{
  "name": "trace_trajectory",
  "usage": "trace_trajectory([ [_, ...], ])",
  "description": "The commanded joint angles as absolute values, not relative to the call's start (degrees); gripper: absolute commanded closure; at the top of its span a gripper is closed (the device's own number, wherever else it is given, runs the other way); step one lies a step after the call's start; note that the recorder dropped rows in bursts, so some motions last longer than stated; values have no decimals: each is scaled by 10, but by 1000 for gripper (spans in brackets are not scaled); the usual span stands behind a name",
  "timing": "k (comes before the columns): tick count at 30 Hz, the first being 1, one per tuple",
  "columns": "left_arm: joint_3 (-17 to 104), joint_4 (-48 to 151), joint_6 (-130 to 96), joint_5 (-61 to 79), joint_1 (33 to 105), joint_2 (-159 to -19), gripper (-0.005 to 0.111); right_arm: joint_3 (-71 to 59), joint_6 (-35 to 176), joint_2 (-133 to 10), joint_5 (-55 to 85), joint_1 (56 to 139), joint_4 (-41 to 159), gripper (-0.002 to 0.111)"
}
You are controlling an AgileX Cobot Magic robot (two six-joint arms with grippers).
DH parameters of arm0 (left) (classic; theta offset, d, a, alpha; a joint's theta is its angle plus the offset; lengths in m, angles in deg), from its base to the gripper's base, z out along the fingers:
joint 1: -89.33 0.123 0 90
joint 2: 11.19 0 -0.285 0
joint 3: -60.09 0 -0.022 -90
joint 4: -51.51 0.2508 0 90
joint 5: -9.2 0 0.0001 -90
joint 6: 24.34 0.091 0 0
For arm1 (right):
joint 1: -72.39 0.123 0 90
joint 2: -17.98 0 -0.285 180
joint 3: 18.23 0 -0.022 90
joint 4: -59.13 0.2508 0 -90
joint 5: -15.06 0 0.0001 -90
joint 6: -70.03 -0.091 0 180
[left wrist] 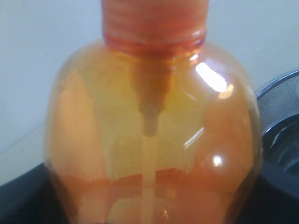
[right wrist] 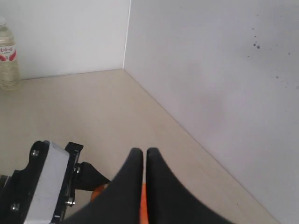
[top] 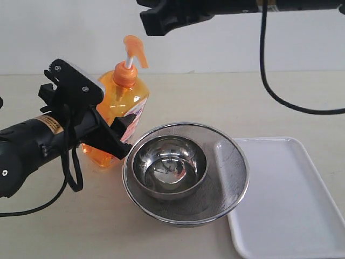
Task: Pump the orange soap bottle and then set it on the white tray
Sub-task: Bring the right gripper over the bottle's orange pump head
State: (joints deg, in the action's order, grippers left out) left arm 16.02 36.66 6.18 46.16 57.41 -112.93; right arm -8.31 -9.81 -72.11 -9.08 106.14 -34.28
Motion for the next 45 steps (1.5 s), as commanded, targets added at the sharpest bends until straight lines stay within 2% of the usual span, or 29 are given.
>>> trace_trajectory([
  [1, 169, 373, 68, 497, 574, -1125, 102, -124, -192, -751, -112, 1062, -408, 108],
  [45, 208, 372, 83, 483, 574, -1151, 102, -130, -221, -813, -55, 1061, -408, 108],
])
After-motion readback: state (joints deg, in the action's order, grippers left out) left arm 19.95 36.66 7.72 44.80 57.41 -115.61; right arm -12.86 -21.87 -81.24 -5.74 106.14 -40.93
